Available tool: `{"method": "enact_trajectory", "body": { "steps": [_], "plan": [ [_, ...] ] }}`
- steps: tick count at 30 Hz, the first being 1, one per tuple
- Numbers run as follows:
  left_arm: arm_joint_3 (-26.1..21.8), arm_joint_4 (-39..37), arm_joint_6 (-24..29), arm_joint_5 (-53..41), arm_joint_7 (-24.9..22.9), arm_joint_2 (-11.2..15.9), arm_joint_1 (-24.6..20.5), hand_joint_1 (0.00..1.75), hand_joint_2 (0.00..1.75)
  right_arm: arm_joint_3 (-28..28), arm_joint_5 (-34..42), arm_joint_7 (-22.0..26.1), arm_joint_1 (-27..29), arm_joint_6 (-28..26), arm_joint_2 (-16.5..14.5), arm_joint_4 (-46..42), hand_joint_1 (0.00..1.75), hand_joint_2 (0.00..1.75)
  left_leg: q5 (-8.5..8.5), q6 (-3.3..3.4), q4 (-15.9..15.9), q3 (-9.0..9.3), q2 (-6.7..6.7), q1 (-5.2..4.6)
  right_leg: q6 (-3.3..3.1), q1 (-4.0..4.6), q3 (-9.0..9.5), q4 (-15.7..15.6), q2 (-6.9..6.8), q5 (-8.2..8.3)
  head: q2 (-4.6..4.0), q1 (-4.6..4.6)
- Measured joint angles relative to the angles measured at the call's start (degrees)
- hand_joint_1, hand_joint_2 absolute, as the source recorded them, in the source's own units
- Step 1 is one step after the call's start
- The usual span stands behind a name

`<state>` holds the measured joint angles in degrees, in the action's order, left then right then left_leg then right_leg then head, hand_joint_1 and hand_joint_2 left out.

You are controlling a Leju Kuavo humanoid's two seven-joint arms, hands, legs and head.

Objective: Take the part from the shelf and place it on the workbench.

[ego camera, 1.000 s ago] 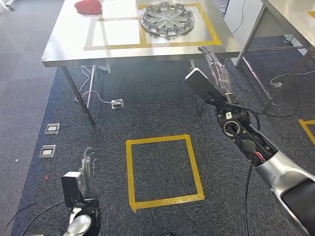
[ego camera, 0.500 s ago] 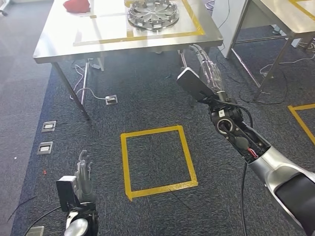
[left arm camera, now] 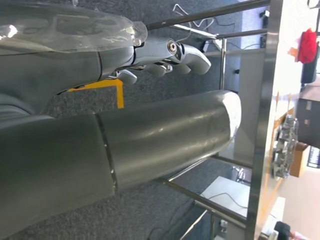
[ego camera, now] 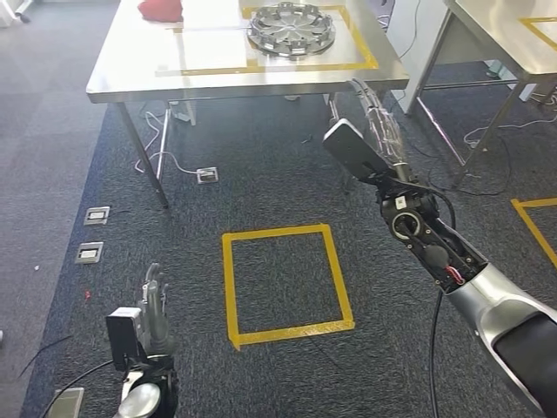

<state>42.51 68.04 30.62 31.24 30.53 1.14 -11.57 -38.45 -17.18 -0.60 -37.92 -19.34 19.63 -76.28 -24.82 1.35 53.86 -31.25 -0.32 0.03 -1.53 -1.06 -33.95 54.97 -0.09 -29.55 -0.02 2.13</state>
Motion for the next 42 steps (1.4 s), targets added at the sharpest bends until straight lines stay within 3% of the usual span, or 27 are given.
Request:
{"method": "enact_trajectory", "body": {
  "steps": [1, 2, 5, 6, 29, 38, 40, 42],
  "plan": [
    [0.00, 0.00, 0.00, -0.01, 0.02, -0.02, 0.02, 0.00, 0.00, 0.00, 0.00, -0.05, 0.00, 0.00, 0.01, 0.00, 0.00, 0.00, 0.07, 0.08, -0.04, -0.01, 0.00, -0.02, -0.36, 0.04, -0.02, -0.02, 0.01, 0.02, 0.00, -0.03],
    [0.00, 0.00, -0.01, -0.02, 0.03, -0.04, 0.07, 0.00, 0.00, 0.00, 0.00, -0.34, 0.00, -0.01, 0.04, -0.06, 0.00, 0.00, 0.21, 0.28, -0.01, -0.12, -0.01, -0.13, 0.26, -0.03, 0.08, -0.69, 0.05, 2.29, 0.00, 0.04],
    [0.00, 0.00, 0.00, -0.04, -0.04, -0.11, 0.26, 0.00, 0.00, 0.00, 0.02, -1.46, 0.03, -0.04, 0.11, -0.42, 0.00, 0.00, 0.50, 0.76, 0.23, -0.59, -0.03, -0.41, 4.50, -0.45, 0.34, -2.76, 0.08, 9.54, 0.00, 0.67],
    [0.00, 0.00, 0.01, -0.05, -0.06, -0.12, 0.28, 0.00, 0.00, 0.00, 0.02, -1.60, 0.05, -0.04, 0.13, -0.51, 0.00, 0.00, 0.49, 0.76, 0.25, -0.64, -0.02, -0.40, 5.06, -0.50, 0.31, -2.78, 0.06, 9.68, 0.00, 0.76],
    [0.00, 0.13, 0.69, -0.55, -0.96, -0.08, 0.56, 0.00, 0.00, 0.00, 0.12, -1.58, 0.33, -0.40, 0.16, -1.11, 0.00, 0.00, 0.50, 0.66, -0.19, -0.55, -0.01, -0.32, 4.72, -0.40, 0.14, -2.77, 0.06, 9.44, 0.00, -0.09],
    [0.00, 0.49, 1.72, -0.21, -1.03, 0.30, 0.83, 0.00, 0.00, 0.01, 2.20, 0.37, 0.89, 0.26, 0.15, -1.11, 0.00, 0.00, 0.48, 1.26, -0.37, -0.28, 0.07, -0.43, 5.36, -0.62, 0.23, -2.66, 0.07, 9.22, 0.00, -0.44],
    [0.00, 0.68, 1.73, -0.21, -1.03, 0.26, 0.82, 0.00, 0.00, 0.04, 2.25, 0.54, 0.90, 0.26, 0.15, -1.11, 0.00, 0.00, 0.70, 1.60, -0.96, 0.24, 0.34, -0.05, 5.50, -0.59, -1.27, 0.97, 0.07, 6.95, 0.00, -0.12],
    [0.00, 0.74, 1.73, -0.19, -1.03, 0.22, 0.86, 0.00, 0.00, 0.06, 2.38, 0.62, 1.01, 0.26, 0.15, -1.09, 0.00, 0.00, 0.68, 1.73, -1.07, 0.44, 0.64, -0.01, 5.54, -0.55, -5.09, 9.28, 0.07, 3.12, 0.00, 0.53]
  ]
}}
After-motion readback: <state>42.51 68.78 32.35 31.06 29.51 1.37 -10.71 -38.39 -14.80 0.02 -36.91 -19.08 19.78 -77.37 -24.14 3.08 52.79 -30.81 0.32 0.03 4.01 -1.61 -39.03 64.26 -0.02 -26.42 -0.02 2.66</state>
